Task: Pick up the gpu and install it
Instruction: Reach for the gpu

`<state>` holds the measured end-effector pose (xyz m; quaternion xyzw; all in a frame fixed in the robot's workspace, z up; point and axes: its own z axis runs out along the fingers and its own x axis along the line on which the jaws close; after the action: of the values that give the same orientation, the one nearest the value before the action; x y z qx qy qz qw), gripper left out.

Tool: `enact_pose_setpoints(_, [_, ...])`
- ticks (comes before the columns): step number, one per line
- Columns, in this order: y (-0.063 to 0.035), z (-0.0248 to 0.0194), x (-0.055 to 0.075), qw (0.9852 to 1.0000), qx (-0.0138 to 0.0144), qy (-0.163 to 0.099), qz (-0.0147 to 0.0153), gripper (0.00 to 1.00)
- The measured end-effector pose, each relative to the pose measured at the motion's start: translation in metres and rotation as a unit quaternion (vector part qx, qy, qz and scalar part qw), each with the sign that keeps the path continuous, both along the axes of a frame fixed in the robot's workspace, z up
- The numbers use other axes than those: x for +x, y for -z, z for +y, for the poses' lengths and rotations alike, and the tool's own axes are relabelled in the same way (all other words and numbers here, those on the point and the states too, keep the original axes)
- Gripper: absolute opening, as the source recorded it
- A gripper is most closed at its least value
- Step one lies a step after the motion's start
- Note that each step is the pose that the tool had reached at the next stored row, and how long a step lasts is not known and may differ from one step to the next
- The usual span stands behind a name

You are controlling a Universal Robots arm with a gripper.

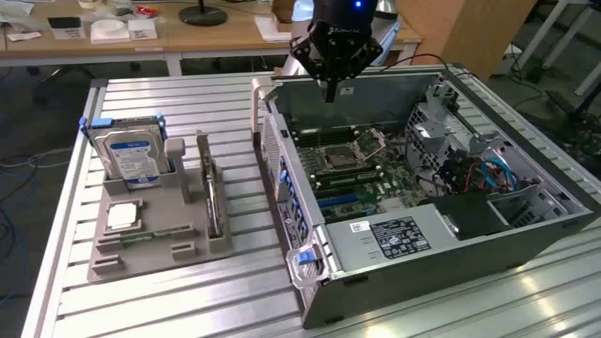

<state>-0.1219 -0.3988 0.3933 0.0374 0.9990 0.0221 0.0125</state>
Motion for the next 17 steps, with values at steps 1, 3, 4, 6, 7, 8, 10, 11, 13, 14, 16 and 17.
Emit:
enact_pose_setpoints(1, [0.0, 0.0, 0.0, 1.0, 0.0, 0.0, 0.0, 0.11])
enact_pose_setpoints(3, [0.0, 0.0, 0.0, 1.0, 0.0, 0.0, 0.0, 0.11])
enact_pose_setpoints(4, [0.0, 0.0, 0.0, 1.0, 0.0, 0.0, 0.0, 0.11])
enact_pose_setpoints(6, [-0.0001, 0.0, -0.003, 1.0, -0.0001, 0.0, 0.0001, 0.11])
enact_pose_setpoints(7, [-0.0001, 0.0, -0.005, 1.0, 0.0, 0.0, 0.0, 0.11])
enact_pose_setpoints(8, [0.0, 0.0, -0.007, 1.0, 0.0, 0.0, 0.0, 0.11])
enact_pose_setpoints(10, [0.0, 0.0, -0.012, 1.0, 0.0, 0.0, 0.0, 0.11])
enact_pose_setpoints(11, [-0.0001, 0.0, -0.014, 1.0, -0.0001, 0.0, 0.0, 0.11])
enact_pose_setpoints(13, [0.0, 0.0, -0.019, 1.0, 0.0, 0.0, 0.0, 0.11])
enact_pose_setpoints(14, [0.0, 0.0, -0.021, 1.0, 0.0, 0.0, 0.0, 0.11])
enact_pose_setpoints(16, [0.0, 0.0, -0.025, 1.0, 0.0, 0.0, 0.0, 0.11])
enact_pose_setpoints(17, [0.0, 0.0, -0.027, 1.0, 0.0, 0.0, 0.0, 0.11])
